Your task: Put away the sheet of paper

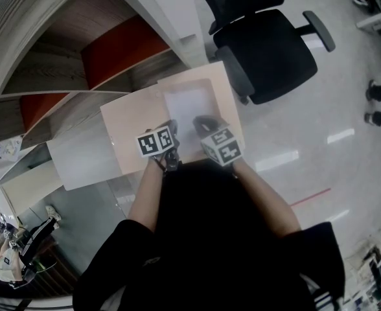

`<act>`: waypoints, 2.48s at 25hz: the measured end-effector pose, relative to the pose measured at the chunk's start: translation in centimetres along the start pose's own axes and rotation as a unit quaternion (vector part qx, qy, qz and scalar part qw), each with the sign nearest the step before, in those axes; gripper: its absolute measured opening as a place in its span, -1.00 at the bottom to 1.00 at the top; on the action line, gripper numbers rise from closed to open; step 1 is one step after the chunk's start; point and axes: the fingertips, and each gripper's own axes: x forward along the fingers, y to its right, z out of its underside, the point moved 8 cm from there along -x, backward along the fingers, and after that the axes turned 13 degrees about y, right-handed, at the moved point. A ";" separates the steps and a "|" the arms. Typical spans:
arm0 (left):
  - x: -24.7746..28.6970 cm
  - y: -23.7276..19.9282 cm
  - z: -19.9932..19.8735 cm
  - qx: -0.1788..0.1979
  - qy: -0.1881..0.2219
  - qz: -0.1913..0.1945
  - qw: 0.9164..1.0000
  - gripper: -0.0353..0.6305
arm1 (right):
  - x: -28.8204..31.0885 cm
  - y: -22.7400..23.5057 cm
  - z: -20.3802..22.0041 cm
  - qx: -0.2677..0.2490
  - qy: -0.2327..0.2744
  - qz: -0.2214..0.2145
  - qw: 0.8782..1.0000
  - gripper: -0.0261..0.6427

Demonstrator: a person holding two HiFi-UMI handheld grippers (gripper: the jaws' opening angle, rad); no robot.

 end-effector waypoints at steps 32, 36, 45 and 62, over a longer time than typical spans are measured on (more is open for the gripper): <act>-4.4 -3.2 -1.3 0.004 0.006 0.050 0.999 -0.34 | 3.0 -5.4 -1.1 -0.037 -0.041 0.001 0.998 -0.82; -6.1 -4.3 -1.3 0.022 0.020 0.051 0.998 -0.34 | 4.3 -7.4 -1.4 -0.045 -0.042 -0.007 0.998 -0.82; -10.5 -5.8 -1.3 0.051 0.074 0.049 0.995 -0.49 | 5.2 -11.0 -1.5 -0.073 -0.043 -0.004 0.996 -0.82; -15.3 -9.3 -0.5 0.081 0.120 0.092 0.985 -0.74 | 5.5 -17.3 -0.3 -0.119 -0.020 0.027 0.992 -0.86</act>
